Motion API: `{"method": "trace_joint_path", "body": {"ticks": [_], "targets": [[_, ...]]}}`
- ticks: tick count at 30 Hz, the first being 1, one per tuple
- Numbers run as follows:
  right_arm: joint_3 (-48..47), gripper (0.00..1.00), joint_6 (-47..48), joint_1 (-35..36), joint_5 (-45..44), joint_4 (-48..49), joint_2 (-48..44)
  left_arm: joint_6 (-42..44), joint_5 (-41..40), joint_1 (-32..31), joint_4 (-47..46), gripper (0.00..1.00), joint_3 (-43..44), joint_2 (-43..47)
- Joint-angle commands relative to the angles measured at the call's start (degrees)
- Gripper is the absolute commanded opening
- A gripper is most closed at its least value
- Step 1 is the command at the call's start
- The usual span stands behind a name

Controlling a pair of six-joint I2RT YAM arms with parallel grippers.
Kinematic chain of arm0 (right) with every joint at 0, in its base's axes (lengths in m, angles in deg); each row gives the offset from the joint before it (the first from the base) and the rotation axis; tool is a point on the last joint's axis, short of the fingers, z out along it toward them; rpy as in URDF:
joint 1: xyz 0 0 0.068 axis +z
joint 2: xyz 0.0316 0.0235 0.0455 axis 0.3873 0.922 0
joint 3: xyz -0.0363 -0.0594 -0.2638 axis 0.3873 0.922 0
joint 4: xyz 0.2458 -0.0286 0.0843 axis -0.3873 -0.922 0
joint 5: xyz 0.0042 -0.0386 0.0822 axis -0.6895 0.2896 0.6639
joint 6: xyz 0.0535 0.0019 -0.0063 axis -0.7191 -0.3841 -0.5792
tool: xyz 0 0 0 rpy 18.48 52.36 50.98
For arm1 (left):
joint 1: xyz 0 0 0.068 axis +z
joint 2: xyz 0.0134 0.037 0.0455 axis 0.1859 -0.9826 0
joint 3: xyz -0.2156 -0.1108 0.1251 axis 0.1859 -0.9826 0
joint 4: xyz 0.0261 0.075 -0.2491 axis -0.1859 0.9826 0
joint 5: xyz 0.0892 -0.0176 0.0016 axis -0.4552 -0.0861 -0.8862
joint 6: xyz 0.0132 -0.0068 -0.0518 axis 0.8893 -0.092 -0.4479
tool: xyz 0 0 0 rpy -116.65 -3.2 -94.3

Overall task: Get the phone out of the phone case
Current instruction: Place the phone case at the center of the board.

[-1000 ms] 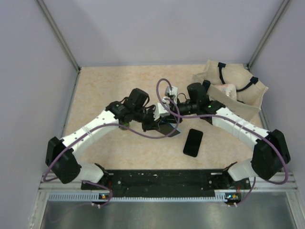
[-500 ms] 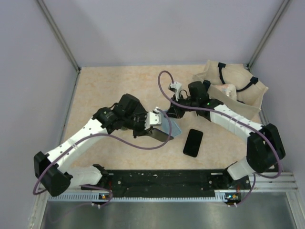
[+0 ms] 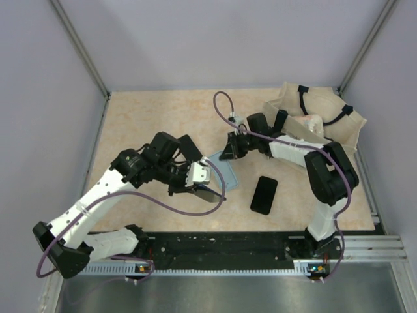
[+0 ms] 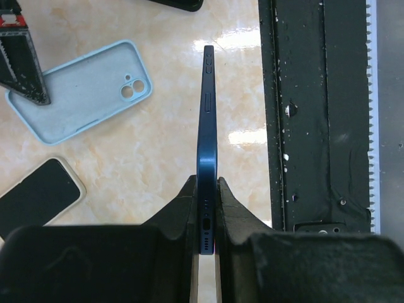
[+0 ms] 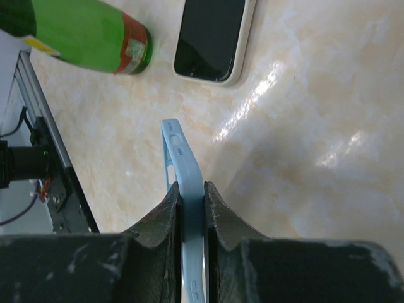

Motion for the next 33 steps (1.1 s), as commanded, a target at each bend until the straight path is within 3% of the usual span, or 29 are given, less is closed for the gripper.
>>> {"method": "trace_joint_path", "body": {"ticks": [1, 10, 14, 16, 19, 23, 28, 33], "targets": [[-5.24, 0.00, -8.71, -0.04, 1.04, 9.79, 4.19, 1.24, 1.37, -0.07, -0.69, 0.00, 1.98, 0.69], [-11.93, 0.00, -10.66, -1.71, -3.62, 10.06, 13.26, 1.32, 0.41, 0.10, -0.70, 0.00, 0.75, 1.30], [-12.46, 0.21, -8.11, -1.71, -5.82, 7.70, 13.96, 2.20, -0.64, -0.07, 0.44, 0.00, 0.75, 0.69], [-13.24, 0.42, -6.36, -1.71, -7.22, 5.94, 14.05, 2.38, -0.65, -0.07, 0.62, 0.00, 0.57, 0.77], [-14.13, 0.55, -3.55, -1.71, -8.37, 3.56, 13.35, 2.47, -1.00, 0.02, 0.36, 0.00, 0.13, 0.95], [-14.48, 0.64, -0.47, -1.71, -8.54, 0.94, 9.84, 3.52, -2.93, 0.10, 0.36, 0.00, -0.66, 0.78], [-13.52, 0.69, 5.15, -1.71, -5.66, -2.59, 3.96, 4.05, -3.64, 0.89, 2.46, 0.00, 0.48, -1.60], [-8.86, 0.69, 18.58, -1.62, 0.93, -8.21, -6.23, 2.91, -3.11, 3.96, -1.74, 0.00, -0.83, 0.33]]}}
